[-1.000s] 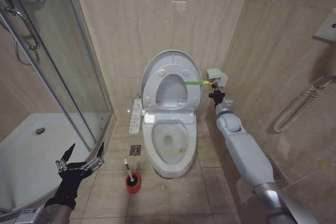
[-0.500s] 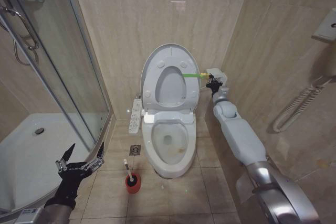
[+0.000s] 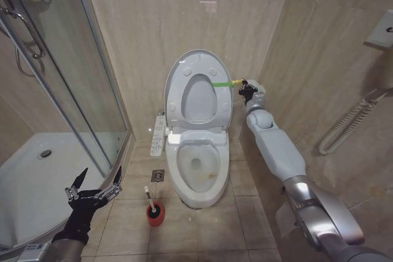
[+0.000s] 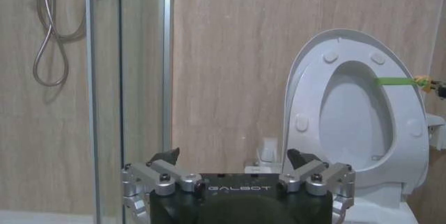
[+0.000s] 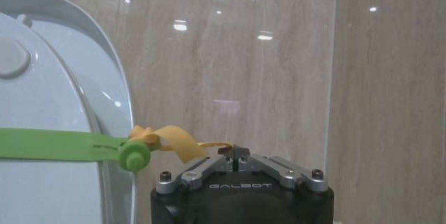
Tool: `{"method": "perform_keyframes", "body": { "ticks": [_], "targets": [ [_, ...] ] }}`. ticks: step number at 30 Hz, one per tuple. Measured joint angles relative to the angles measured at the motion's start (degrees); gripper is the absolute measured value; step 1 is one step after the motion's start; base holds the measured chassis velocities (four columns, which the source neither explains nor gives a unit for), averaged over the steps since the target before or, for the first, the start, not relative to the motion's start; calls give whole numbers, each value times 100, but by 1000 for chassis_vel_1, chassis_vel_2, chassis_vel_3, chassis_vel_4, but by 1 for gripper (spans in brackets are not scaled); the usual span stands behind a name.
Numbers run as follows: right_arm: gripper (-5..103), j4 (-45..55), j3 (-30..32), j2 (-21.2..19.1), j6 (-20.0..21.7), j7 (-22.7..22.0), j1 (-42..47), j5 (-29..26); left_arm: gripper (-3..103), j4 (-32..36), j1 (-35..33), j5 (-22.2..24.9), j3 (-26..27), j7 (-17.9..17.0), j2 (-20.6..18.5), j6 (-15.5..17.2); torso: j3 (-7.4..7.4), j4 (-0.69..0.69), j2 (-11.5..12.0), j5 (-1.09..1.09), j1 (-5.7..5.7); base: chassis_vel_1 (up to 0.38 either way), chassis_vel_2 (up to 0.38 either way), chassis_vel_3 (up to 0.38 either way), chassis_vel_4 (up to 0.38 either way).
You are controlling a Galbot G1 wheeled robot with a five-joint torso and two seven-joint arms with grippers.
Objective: Open the toilet lid, clean the toilet bowl with a toilet brush, close the toilet lid, and flush.
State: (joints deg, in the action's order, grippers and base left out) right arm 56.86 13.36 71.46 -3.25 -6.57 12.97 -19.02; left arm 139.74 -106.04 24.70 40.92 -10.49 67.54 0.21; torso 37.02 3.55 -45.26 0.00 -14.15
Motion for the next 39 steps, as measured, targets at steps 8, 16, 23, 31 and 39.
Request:
{"method": "perform_keyframes", "body": {
  "ticks": [8, 16, 23, 31, 39],
  "targets": [
    [0, 214, -36, -89, 20, -55, 110, -8, 100, 0, 0, 0, 0, 0, 0, 0, 0, 0, 0, 1, 1, 0, 0, 0, 0],
    [0, 687, -54, -205, 143, -230, 442, -97, 100, 0, 0, 0, 0, 0, 0, 0, 0, 1, 0, 0, 1, 0, 0, 0, 0],
    [21, 1141, -73, -331, 248, -294, 786, -164, 100, 0, 0, 0, 0, 0, 0, 0, -1, 2, 0, 0, 1, 0, 0, 0, 0],
    [48, 1512, -73, -387, 340, -356, 1051, -219, 100, 0, 0, 0, 0, 0, 0, 0, -1, 0, 0, 0, 1, 0, 0, 0, 0],
    [75, 1879, -69, -489, 446, -426, 1335, -325, 100, 0, 0, 0, 0, 0, 0, 0, -1, 0, 0, 0, 1, 0, 0, 0, 0]
  ]
}}
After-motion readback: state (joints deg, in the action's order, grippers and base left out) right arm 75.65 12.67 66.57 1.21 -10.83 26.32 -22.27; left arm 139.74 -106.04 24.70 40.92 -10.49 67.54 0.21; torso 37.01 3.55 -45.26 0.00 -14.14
